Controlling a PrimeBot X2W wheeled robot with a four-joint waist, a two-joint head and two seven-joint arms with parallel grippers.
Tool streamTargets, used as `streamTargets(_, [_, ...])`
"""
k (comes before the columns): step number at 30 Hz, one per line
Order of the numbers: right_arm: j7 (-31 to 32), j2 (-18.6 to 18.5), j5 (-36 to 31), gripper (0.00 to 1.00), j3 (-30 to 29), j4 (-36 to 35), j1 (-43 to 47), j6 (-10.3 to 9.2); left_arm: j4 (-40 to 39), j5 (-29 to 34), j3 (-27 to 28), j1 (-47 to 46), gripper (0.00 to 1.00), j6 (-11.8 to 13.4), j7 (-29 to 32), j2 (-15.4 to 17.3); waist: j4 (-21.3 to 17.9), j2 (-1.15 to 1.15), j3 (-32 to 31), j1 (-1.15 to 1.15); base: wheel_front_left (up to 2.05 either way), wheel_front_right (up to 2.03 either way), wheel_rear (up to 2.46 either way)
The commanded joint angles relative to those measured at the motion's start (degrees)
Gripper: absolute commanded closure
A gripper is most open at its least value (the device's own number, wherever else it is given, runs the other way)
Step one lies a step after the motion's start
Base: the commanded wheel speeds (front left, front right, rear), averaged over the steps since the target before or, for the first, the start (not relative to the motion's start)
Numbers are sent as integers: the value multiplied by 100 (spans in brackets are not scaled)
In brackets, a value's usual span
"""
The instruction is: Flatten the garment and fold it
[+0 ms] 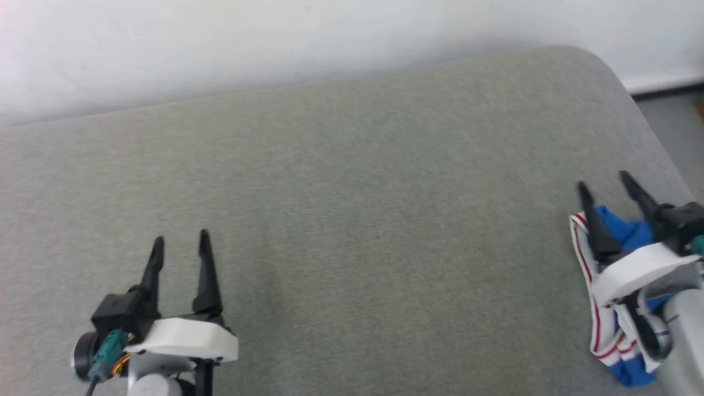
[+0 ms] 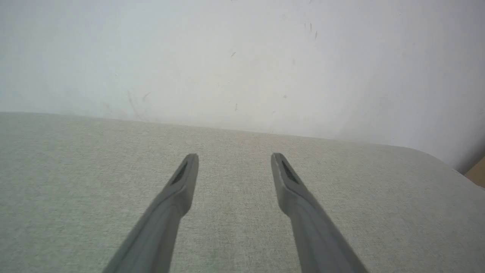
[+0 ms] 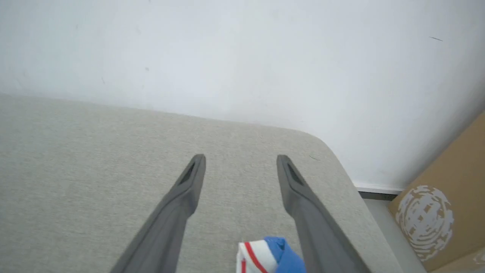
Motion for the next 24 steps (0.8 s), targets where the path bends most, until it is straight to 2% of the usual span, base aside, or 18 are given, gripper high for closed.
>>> streamTargets(1, [-26, 48, -10, 0, 5, -70, 65, -5, 19, 20, 46, 79, 0, -32, -23, 4, 418, 0, -379, 1, 0, 0, 0])
streamTargets(5, [-7, 397, -9, 0, 78, -724, 340, -5, 13, 68, 316, 292, 0, -49, -26, 54, 578, 0, -542, 1, 0, 0, 0])
streamTargets(9, [108, 717, -57, 0, 23, -1354, 816, -5, -43, 40, 585, 596, 0, -197, -27, 93, 704, 0, -731, 1, 0, 0, 0])
streamTargets(14, [322, 1077, -176, 0, -321, -2012, 1550, -5, -73, 91, 797, 1020, 0, -424, -27, 145, 762, 0, -907, 1, 0, 0, 0])
streamTargets(20, [515, 1420, -424, 0, -562, -2457, 2297, -5, 1, 466, 721, 1264, 0, -744, -28, 364, 755, 0, -1055, 1, 0, 0, 0])
streamTargets(24, [544, 1576, -535, 0, -709, -2603, 2566, -5, -114, 533, 898, 1288, 0, -944, -28, 379, 787, 0, -1128, 1, 0, 0, 0])
